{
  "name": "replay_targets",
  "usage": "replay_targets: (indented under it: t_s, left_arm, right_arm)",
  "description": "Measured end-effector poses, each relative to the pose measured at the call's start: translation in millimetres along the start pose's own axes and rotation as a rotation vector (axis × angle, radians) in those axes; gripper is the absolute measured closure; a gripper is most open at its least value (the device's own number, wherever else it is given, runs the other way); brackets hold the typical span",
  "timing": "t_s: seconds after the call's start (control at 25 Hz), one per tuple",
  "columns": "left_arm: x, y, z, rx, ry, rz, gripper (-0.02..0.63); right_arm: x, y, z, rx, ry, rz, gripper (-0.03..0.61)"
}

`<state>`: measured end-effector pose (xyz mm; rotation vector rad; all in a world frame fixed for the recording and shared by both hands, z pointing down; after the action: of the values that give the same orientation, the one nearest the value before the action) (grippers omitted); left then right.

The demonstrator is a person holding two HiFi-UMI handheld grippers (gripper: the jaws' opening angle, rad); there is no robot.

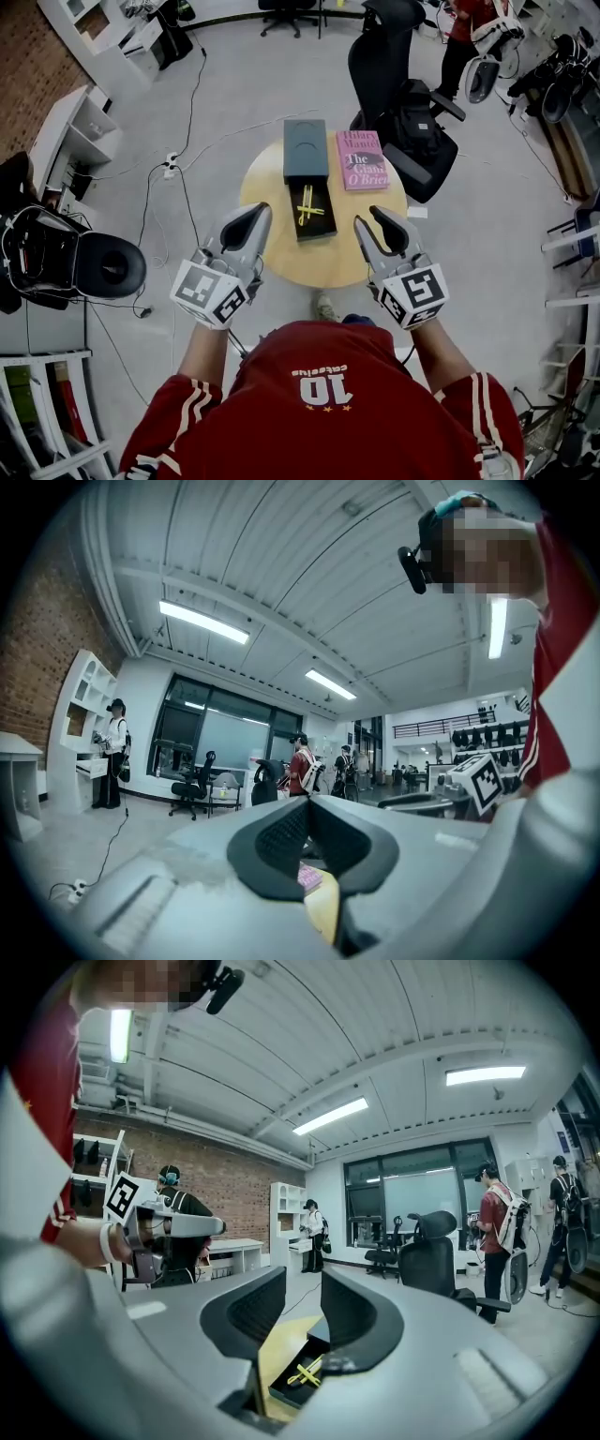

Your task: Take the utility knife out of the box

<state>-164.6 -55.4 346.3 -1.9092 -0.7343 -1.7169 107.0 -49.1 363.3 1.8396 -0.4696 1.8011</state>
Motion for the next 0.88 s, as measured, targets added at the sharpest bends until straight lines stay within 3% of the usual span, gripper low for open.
replay_targets:
  t_s: [0.48, 0.88]
  left_arm:
    - [7.5, 24.8, -11.6, -0.038, -0.006, -0.028, 0.611]
    - [20.3, 34.4, -21.1, -0.099, -0.034, -0.047, 0.611]
  right_arm:
    - [46.2, 45.4, 26.0, -0.070, -0.031, -0.124, 0.474]
    - [98.7, 94.5, 39.1, -0.220, 0.000, -0.261, 0.474]
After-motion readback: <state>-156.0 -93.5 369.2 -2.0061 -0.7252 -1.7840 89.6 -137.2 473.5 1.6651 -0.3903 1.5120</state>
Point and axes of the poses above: the fingertips, and each gripper's own axes: y forward along the fingers, z to its right, x out of its underside, the point moved 9 cm from there along -y, backward along the fingers, and after that the axes turned 1 degree about x, right-handed, at the moved point
